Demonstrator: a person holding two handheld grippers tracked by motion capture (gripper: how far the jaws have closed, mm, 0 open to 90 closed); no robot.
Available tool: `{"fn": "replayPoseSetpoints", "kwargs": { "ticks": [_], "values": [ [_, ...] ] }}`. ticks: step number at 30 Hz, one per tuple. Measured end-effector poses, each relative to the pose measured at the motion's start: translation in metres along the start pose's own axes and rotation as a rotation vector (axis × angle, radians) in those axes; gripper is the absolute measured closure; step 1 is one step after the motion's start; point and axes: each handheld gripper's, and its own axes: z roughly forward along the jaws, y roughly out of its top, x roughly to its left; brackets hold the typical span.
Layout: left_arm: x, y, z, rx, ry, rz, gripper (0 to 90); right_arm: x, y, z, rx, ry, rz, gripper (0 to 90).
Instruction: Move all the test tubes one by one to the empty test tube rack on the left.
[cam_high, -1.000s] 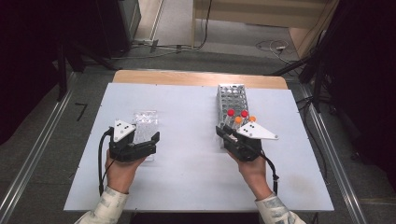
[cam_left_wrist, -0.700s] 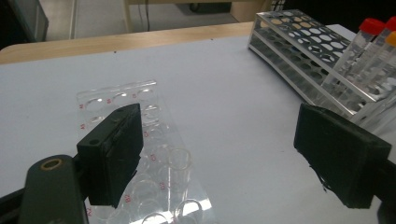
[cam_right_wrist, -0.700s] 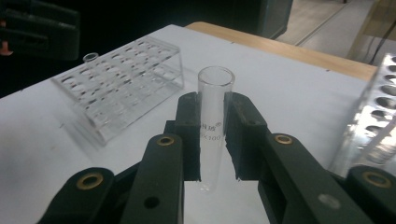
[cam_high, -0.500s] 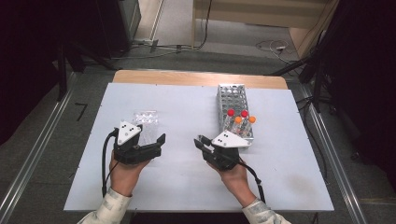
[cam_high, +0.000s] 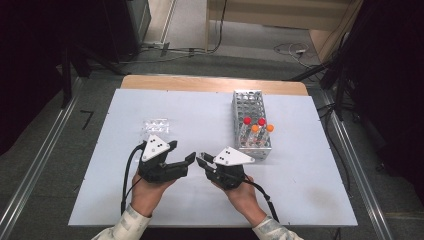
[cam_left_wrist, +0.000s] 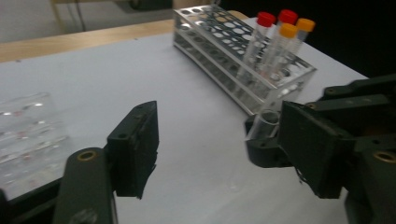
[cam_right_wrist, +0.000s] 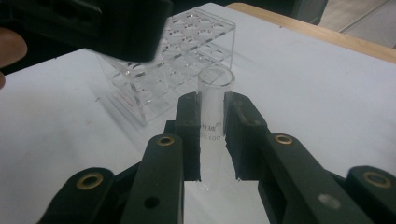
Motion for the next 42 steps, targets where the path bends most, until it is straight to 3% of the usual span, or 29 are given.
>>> {"fn": "replayPoseSetpoints", "kwargs": {
  "ticks": [7,16,25,31,38,42],
  "values": [
    [-0.007,0.0,0.01,0.016,-0.094,0.01,52.2,0.005,-0.001,0.002,0.007,0.009,-0.008,73.1],
    [-0.009,0.0,0.015,0.04,-0.104,0.017,66.2,0.008,-0.002,0.003,0.009,0.01,-0.013,73.1],
    [-0.007,-0.002,0.018,0.05,-0.125,0.0,73.5,0.008,-0.001,0.002,-0.004,-0.004,-0.024,73.1],
    [-0.006,-0.002,0.017,0.044,-0.115,0.007,75.8,0.008,-0.001,0.001,-0.004,-0.004,-0.031,72.1],
    [-0.001,0.001,0.011,0.021,-0.1,0.001,76.6,0.007,-0.001,0.001,0.011,0.031,-0.015,49.3],
    [0.003,0.005,0.003,0.005,-0.089,-0.001,76.6,0.005,0.0,0.001,0.015,0.043,-0.014,43.7]
  ]
}}
